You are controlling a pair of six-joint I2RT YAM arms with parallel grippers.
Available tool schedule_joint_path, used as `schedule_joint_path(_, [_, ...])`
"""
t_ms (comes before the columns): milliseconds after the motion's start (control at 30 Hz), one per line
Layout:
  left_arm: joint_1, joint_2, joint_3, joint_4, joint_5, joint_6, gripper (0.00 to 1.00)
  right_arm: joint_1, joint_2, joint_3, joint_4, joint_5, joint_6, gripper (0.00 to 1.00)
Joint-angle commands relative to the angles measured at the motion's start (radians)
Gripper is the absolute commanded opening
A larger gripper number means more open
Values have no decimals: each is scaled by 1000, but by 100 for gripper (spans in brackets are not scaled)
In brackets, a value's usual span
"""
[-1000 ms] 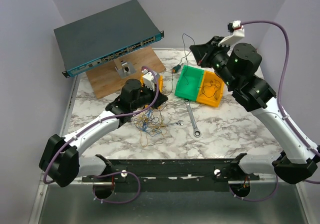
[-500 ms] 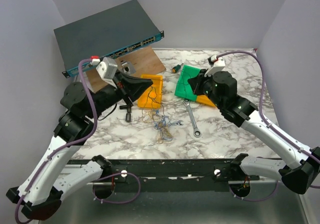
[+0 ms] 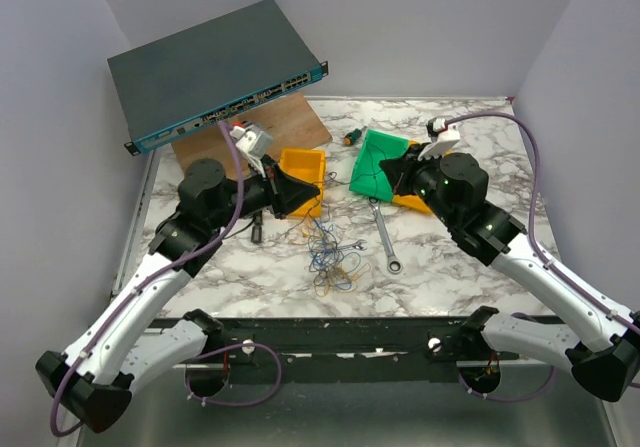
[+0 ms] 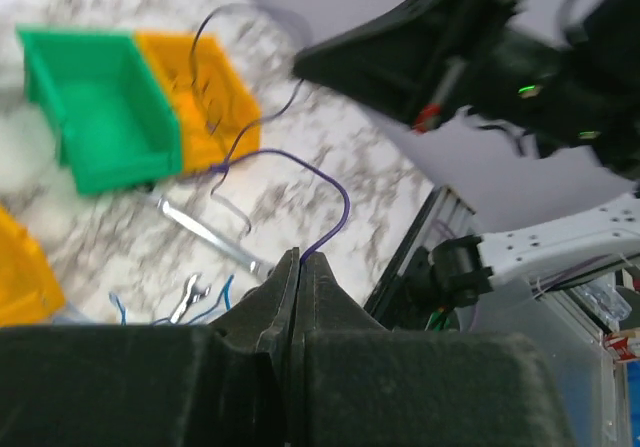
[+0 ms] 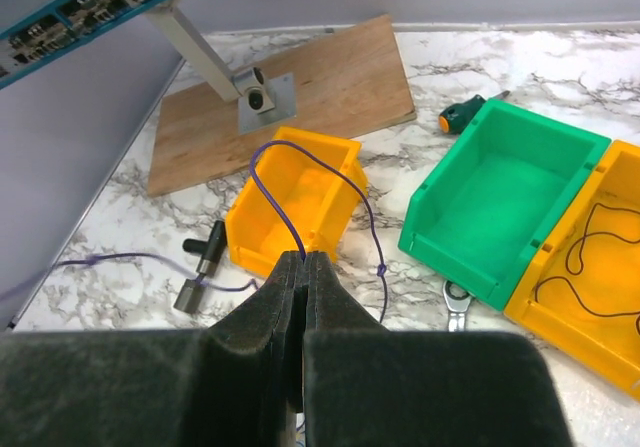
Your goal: Untangle the cables
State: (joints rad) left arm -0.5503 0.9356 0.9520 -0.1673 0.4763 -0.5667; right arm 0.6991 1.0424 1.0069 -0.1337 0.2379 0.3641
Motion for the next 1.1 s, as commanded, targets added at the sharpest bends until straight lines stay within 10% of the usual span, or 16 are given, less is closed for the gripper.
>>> schedule_joint_path(0, [-5, -67, -8, 234, 160, -14, 0, -1, -48, -41, 75, -88, -33, 1])
schedule_joint_path(167, [-5, -86, -81, 580, 326, -195, 0, -1, -93, -87, 123, -230, -65, 1])
schedule_joint_path(367, [-2, -70, -67, 527, 277, -195, 0, -1, -127, -151, 193, -397, -67, 1])
schedule_joint_path(600, [-2, -11, -37, 232, 6, -37, 0, -1, 27, -123, 70, -24, 28, 1])
schedule_joint_path(700, [0, 16, -42, 217, -42, -31, 0, -1, 149, -49, -3, -33, 23, 41])
schedule_joint_path(1067, [10, 39, 38, 99, -65, 35, 0, -2, 102, -333, 352, -433, -32, 68])
